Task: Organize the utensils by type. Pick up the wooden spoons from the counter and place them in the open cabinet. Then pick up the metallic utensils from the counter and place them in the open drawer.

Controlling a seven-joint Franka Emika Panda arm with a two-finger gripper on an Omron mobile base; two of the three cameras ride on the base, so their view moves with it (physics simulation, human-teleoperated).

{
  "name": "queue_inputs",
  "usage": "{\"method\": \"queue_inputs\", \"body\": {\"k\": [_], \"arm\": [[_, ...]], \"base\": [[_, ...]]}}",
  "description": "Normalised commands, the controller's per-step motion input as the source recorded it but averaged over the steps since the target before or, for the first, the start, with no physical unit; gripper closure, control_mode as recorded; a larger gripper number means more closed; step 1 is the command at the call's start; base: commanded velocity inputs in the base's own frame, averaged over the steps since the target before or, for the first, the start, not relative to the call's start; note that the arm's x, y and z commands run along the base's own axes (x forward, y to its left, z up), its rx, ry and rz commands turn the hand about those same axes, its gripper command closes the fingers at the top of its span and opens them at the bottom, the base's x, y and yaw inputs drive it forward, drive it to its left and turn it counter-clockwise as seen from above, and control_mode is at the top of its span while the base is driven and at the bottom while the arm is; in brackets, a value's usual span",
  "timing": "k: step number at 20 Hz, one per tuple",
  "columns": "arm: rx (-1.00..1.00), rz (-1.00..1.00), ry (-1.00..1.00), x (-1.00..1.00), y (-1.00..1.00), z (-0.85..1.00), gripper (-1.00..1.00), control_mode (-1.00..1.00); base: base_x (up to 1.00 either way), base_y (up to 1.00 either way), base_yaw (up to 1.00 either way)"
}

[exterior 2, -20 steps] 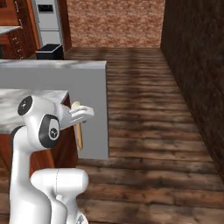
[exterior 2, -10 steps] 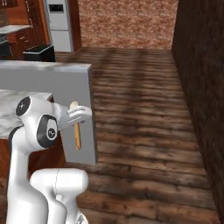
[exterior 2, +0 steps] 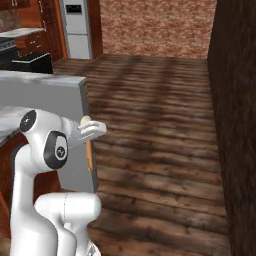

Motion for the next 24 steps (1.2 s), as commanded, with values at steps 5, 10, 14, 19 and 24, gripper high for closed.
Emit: {"method": "queue_inputs", "body": {"k": [5,10,14,19,24], "arm": [[0.0,0.0,0.0,0.0,0.0,0.0,1.0,1.0],[0.0,0.0,0.0,0.0,0.0,0.0,1.0,1.0],[0.0,0.0,0.0,0.0,0.0,0.0,1.0,1.0],[0.0,0.0,0.0,0.0,0.0,0.0,1.0,1.0],[0.0,0.0,0.0,0.0,0.0,0.0,1.0,1.0]], "base": [[0.64,-0.44,0.27],[0.67,-0.65,0.26],[0.66,-0.74,0.24],[0.63,-0.81,0.24],[0.7,-0.65,0.27]]}}
